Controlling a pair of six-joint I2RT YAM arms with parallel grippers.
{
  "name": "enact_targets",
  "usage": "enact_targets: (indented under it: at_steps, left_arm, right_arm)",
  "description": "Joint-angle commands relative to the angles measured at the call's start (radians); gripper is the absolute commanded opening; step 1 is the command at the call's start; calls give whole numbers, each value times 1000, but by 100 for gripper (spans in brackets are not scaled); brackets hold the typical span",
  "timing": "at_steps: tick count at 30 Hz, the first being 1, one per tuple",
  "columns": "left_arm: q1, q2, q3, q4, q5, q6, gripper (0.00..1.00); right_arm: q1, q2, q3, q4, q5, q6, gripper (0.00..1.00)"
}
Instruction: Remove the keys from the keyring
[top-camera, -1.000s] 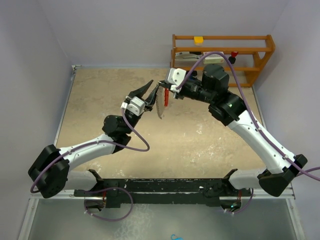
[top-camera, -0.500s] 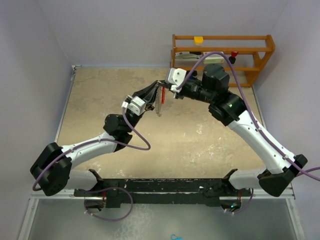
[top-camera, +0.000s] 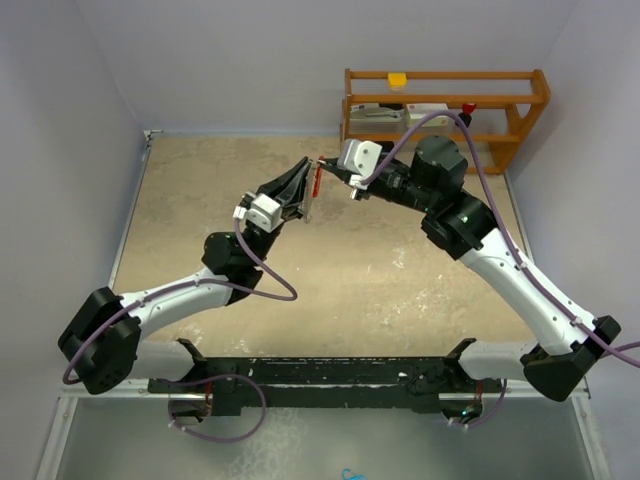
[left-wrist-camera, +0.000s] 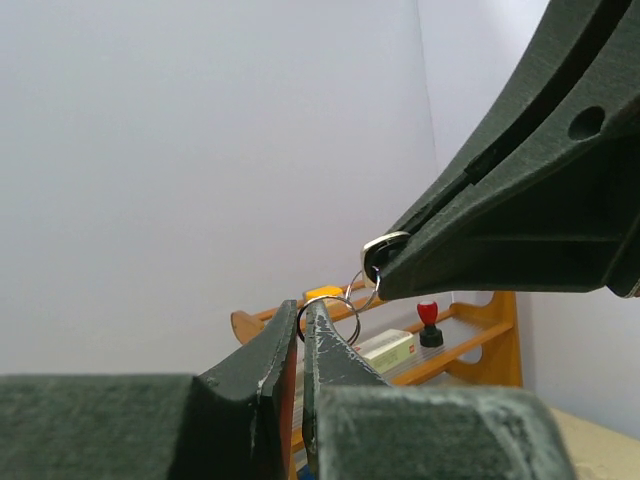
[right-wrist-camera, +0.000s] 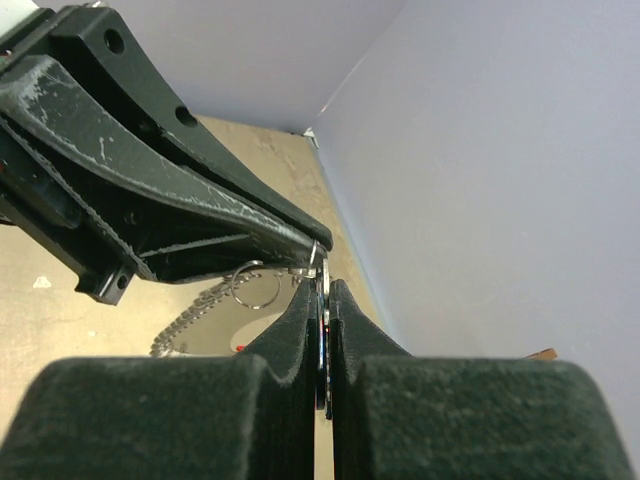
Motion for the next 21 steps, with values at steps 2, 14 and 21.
enact_targets:
  at_steps: [2, 14, 21]
  left_arm:
    - [-2, -39, -29, 140, -25, -9, 0]
    - [-2, -53, -91, 285, -6, -25, 0]
    - [-2, -47, -111, 389, -15, -33, 0]
  right_arm:
    - [5, -39, -28, 144, 26, 48, 0]
    - [6, -30, -84, 279, 24, 134, 0]
    - [5, -33, -114, 336, 4, 170, 0]
